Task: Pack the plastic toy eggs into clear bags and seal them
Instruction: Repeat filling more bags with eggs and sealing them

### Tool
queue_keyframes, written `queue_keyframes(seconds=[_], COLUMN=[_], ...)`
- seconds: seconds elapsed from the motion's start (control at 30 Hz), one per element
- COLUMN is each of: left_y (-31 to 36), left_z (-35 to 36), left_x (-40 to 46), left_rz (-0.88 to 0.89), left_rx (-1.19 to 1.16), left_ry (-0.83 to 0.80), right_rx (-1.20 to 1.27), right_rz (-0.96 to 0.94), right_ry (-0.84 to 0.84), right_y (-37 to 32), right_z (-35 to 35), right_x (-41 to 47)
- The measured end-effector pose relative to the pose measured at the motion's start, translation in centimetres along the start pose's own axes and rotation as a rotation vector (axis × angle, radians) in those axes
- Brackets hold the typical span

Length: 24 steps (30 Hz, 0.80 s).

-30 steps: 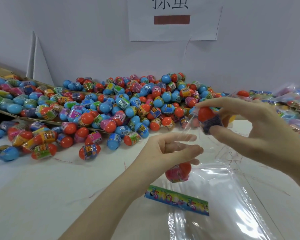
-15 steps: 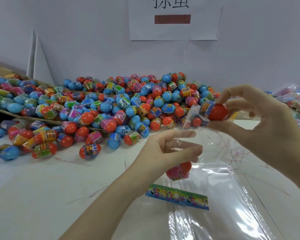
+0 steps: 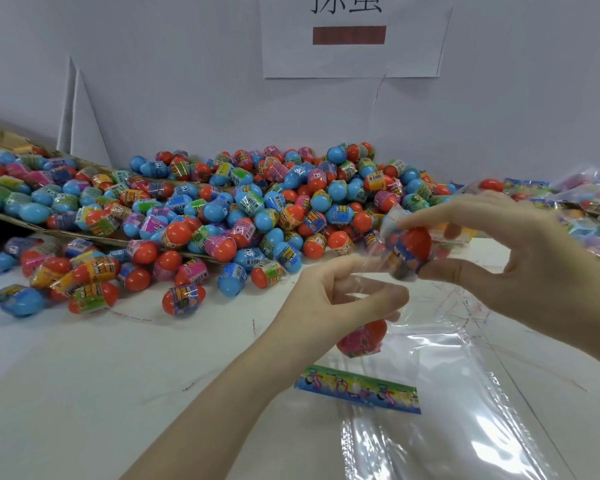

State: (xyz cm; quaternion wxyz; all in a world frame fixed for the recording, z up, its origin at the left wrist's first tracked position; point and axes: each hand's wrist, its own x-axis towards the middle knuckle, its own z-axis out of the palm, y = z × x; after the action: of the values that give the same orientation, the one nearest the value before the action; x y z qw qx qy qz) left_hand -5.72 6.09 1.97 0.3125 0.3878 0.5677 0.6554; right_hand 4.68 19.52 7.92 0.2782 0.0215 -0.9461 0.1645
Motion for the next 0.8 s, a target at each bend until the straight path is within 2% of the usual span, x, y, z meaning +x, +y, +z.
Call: queue_keyframes(seconds=[0.13,0.23,0.4,0.53,0.67,0.8], left_y=[0.0,-0.1,-0.2,-0.3,-0.4,-0.6], left_z=[0.1,0.1,0.2,0.1,0.0,0.1], left_x=[0.0,0.0,-0.1,-0.1,0.0,0.1], left_rz=[0.000,0.003,0.006,0.003,-0.018,-0.017], left_rx=[0.006,0.007,-0.017,-0.023,-0.051,-0.087], left_ry=[-0.014,-0.025,-0.039,-0.063,-0.052,-0.028], right_rx=[0.088,0.160,0.059,0.083,0.050,-0.023], right_rz=[0.043,0.045,0.010,0.015,0.063,0.143], right_ry=[-0.130,-0.167,-0.201,-0.269,-0.363,-0.538], right_y=[0.1,0.1,0.1,-0.1,0.2,0.5], right_z=[0.0,-0.5,-0.4,-0.2,-0.8,-1.3], right_x=[0.2,0.5,0.7,0.7,1.4,2.5])
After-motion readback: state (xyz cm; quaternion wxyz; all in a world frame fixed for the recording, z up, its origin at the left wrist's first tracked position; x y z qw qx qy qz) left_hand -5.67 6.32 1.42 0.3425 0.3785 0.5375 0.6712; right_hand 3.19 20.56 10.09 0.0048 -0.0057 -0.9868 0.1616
